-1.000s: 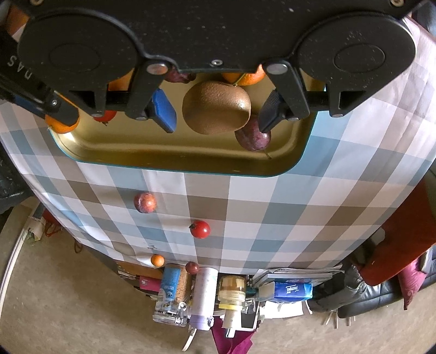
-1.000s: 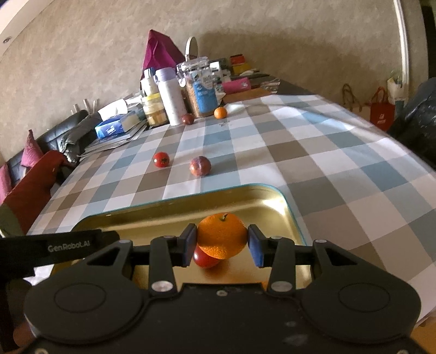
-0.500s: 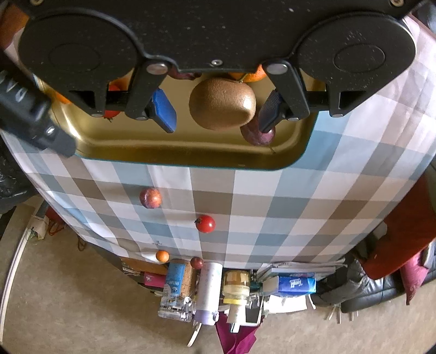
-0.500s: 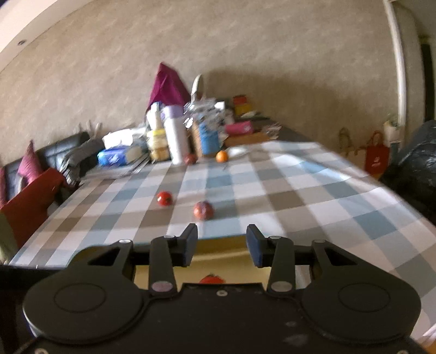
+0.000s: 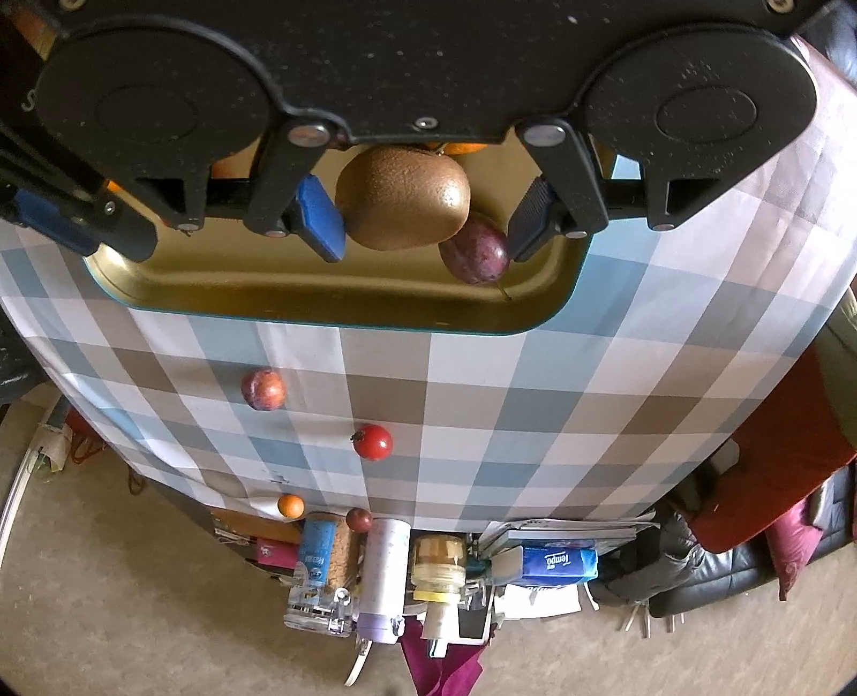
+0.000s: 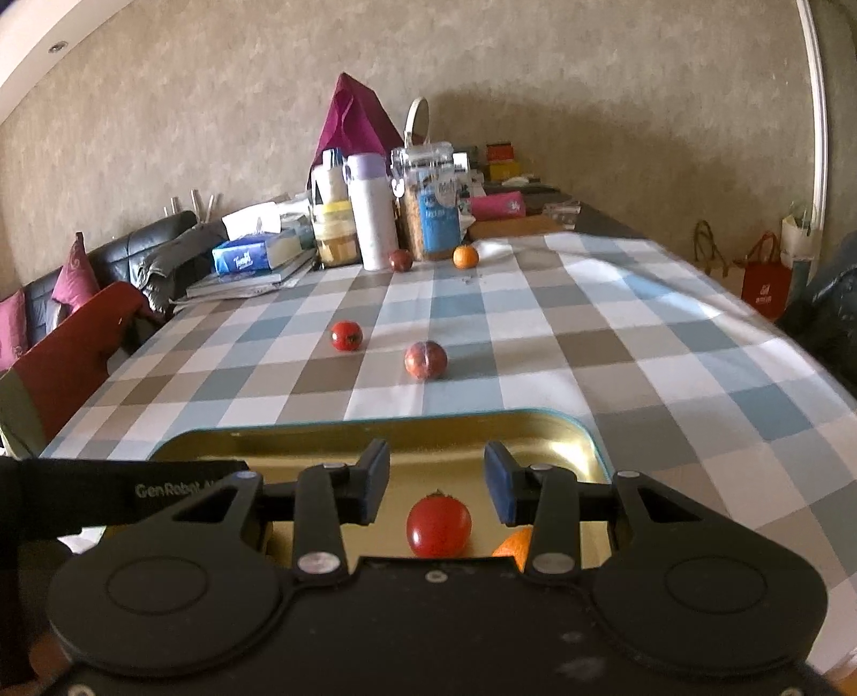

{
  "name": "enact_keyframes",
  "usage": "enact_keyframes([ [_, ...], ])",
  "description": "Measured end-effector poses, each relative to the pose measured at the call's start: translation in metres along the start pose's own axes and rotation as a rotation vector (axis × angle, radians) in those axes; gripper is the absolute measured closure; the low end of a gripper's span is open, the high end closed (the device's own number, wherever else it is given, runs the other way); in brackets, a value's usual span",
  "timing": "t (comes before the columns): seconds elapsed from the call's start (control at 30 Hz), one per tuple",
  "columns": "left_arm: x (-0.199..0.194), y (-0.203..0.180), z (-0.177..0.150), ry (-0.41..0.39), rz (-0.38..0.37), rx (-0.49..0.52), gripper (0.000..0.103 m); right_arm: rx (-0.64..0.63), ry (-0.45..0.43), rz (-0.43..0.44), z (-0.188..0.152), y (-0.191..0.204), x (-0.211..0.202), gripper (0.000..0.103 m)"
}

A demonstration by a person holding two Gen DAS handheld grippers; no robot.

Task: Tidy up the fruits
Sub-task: 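Move the left tool to a red tomato while the right tool approaches a red plum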

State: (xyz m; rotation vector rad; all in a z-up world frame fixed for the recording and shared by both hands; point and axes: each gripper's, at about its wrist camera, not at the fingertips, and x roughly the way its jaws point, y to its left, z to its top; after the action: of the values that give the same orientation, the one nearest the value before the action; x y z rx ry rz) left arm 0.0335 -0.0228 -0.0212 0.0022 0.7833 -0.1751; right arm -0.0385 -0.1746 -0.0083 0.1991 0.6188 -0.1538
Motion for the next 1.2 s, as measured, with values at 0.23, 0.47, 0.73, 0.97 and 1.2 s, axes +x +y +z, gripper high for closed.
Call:
enact_keyframes([
  [0.23, 0.001, 0.0, 0.005, -0.021, 0.001, 0.007, 0.033, 0.06, 0.067, 0.02, 0.002, -0.008, 0.014, 0.061],
  [0.47, 0.006, -0.002, 0.015, -0.037, 0.005, 0.015, 0.033, 0.087, 0.085, 0.026, 0.013, -0.014, 0.033, 0.061],
  [0.73, 0.008, 0.001, 0.034, -0.099, 0.013, 0.012, 0.033, 0.052, 0.032, 0.026, 0.028, -0.008, 0.049, 0.061],
  [0.97, 0.01, 0.001, 0.058, -0.173, 0.042, 0.015, 0.033, 0.004, -0.022, 0.019, 0.041, 0.004, 0.064, 0.061],
  [1.2, 0.026, -0.005, 0.079, -0.205, 0.066, 0.016, 0.033, 0.003, -0.032, 0.006, 0.058, 0.011, 0.088, 0.062],
])
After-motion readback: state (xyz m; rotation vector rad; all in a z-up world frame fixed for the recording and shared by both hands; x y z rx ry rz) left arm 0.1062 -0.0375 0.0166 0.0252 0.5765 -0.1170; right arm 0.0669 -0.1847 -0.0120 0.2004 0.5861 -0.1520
